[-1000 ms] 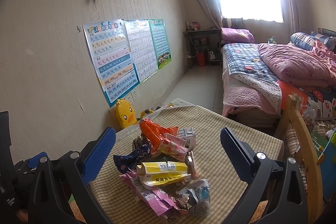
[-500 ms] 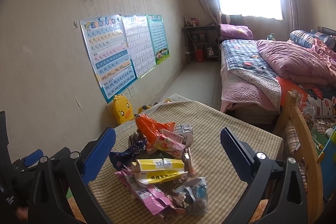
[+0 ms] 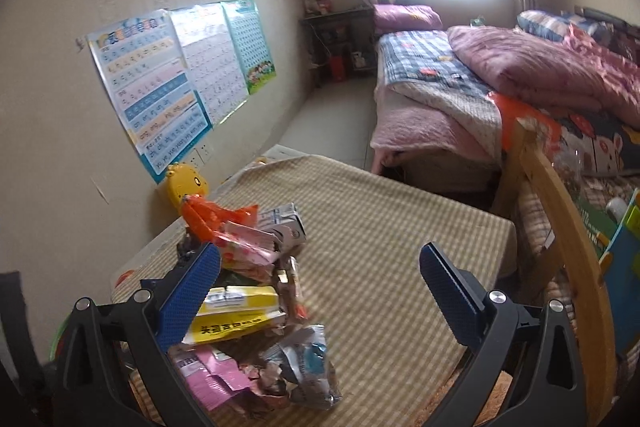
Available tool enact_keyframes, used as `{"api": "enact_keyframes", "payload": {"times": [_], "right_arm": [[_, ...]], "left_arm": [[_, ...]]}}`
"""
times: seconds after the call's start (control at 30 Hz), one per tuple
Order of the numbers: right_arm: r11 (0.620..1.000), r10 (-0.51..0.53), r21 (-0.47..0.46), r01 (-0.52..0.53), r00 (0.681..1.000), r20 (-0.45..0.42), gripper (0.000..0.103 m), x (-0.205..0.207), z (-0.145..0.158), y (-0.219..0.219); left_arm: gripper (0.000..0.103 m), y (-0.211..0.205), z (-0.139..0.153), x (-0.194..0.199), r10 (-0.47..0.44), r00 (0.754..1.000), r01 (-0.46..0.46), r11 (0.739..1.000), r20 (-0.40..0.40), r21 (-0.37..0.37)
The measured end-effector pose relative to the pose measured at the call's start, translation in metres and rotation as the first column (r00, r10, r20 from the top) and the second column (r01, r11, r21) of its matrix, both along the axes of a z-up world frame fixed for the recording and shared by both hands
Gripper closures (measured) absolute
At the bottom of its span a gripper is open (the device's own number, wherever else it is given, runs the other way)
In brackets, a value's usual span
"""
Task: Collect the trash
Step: 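Grasp the pink wrapper with the left gripper while the right gripper grasps a yellow wrapper, then carry both wrappers over the red bucket and open both grippers to drop them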
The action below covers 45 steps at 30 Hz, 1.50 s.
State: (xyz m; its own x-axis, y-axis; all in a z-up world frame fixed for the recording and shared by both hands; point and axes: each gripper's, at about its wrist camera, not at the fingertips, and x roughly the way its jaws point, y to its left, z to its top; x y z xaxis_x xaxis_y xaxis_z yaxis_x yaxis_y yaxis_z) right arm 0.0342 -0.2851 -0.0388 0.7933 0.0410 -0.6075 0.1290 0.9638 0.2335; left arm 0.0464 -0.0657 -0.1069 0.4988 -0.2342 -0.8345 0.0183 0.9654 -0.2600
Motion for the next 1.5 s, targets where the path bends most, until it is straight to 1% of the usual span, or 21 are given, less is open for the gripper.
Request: {"api": "enact_keyframes", "payload": {"times": [0.1,0.13,0.17,0.2,0.23,0.27,0.33,0.4,0.5,0.57,0.67,0.73,0.8,0.87,1.0,1.07,1.2,1.23,1.27,1.37,1.5], "right_arm": [[0.999,0.023,0.024,-0.023,0.999,-0.026,0.007,0.004,-0.006,-0.002],[0.999,0.039,0.034,-0.038,0.999,-0.034,0.007,0.004,-0.008,-0.002],[0.998,0.050,0.043,-0.048,0.998,-0.041,0.007,0.005,-0.009,-0.001],[0.996,0.065,0.058,-0.062,0.997,-0.050,0.007,0.007,-0.011,0.000],[0.992,0.088,0.095,-0.081,0.994,-0.063,0.007,0.008,-0.014,0.000],[0.988,0.100,0.126,-0.091,0.992,-0.074,0.007,0.010,-0.015,-0.001],[0.969,0.135,0.220,-0.110,0.985,-0.105,0.007,0.014,-0.022,-0.002],[0.943,0.173,0.309,-0.124,0.976,-0.136,0.007,0.018,-0.027,0.000],[0.872,0.252,0.470,-0.139,0.949,-0.187,0.007,0.028,-0.039,0.011],[0.834,0.293,0.535,-0.138,0.932,-0.215,0.007,0.036,-0.045,0.020],[0.820,0.310,0.564,-0.102,0.906,-0.287,0.007,0.050,-0.052,0.035],[0.817,0.310,0.571,-0.085,0.899,-0.309,0.007,0.058,-0.054,0.044],[0.830,0.305,0.551,-0.081,0.894,-0.328,0.007,0.065,-0.057,0.050],[0.851,0.287,0.523,-0.054,0.880,-0.377,0.007,0.074,-0.064,0.058],[0.848,0.271,0.530,0.004,0.857,-0.439,0.007,0.081,-0.085,0.060],[0.863,0.267,0.504,-0.001,0.850,-0.455,0.008,0.085,-0.091,0.063],[0.882,0.280,0.470,-0.041,0.847,-0.451,0.021,0.086,-0.090,0.068],[0.881,0.283,0.471,-0.049,0.852,-0.440,0.033,0.084,-0.087,0.069],[0.877,0.297,0.476,-0.067,0.854,-0.427,0.051,0.083,-0.084,0.069],[0.869,0.342,0.481,-0.112,0.840,-0.422,0.082,0.081,-0.083,0.075],[0.874,0.350,0.461,-0.154,0.857,-0.378,0.089,0.066,-0.070,0.077]], "left_arm": [[0.009,-0.018,-0.016,0.009,-0.022,0.999,0.022,1.000,-0.049,-0.011],[0.017,-0.022,-0.021,0.012,-0.034,0.997,0.032,0.999,-0.065,-0.023],[0.032,-0.024,-0.026,0.014,-0.040,0.996,0.038,0.999,-0.083,-0.031],[0.040,-0.025,-0.031,0.014,-0.044,0.994,0.039,0.998,-0.104,-0.043],[0.052,-0.024,-0.035,0.015,-0.043,0.992,0.037,0.998,-0.117,-0.056],[0.060,-0.022,-0.037,0.013,-0.042,0.992,0.034,0.997,-0.121,-0.073],[0.062,-0.016,-0.036,0.009,-0.050,0.992,0.040,0.995,-0.116,-0.089],[0.063,-0.010,-0.033,0.003,-0.051,0.994,0.045,0.997,-0.101,-0.061],[0.063,0.002,-0.026,-0.004,-0.046,0.996,0.045,0.999,-0.071,-0.008],[0.063,0.010,-0.019,-0.010,-0.038,0.998,0.039,0.999,-0.048,0.029],[0.063,0.019,-0.010,-0.017,-0.026,1.000,0.026,0.996,-0.008,0.091],[0.063,0.025,-0.008,-0.020,-0.021,1.000,0.020,0.993,0.012,0.118],[0.063,0.032,-0.005,-0.022,-0.014,1.000,0.012,0.994,0.023,0.112],[0.063,0.035,-0.002,-0.024,-0.007,0.999,0.003,0.995,0.036,0.104],[0.063,0.040,0.006,-0.025,-0.004,0.998,-0.004,0.994,0.070,0.107],[0.063,0.042,0.007,-0.026,0.002,0.997,-0.010,0.995,0.079,0.101],[0.063,0.048,0.005,-0.028,0.014,0.997,-0.021,0.995,0.081,0.096],[0.063,0.050,0.006,-0.029,0.018,0.996,-0.027,0.995,0.085,0.098],[0.063,0.052,0.007,-0.029,0.026,0.996,-0.035,0.994,0.091,0.100],[0.063,0.060,0.010,-0.033,0.043,0.994,-0.053,0.994,0.104,0.094],[0.063,0.074,0.014,-0.035,0.070,0.991,-0.078,0.995,0.113,0.068]]}}
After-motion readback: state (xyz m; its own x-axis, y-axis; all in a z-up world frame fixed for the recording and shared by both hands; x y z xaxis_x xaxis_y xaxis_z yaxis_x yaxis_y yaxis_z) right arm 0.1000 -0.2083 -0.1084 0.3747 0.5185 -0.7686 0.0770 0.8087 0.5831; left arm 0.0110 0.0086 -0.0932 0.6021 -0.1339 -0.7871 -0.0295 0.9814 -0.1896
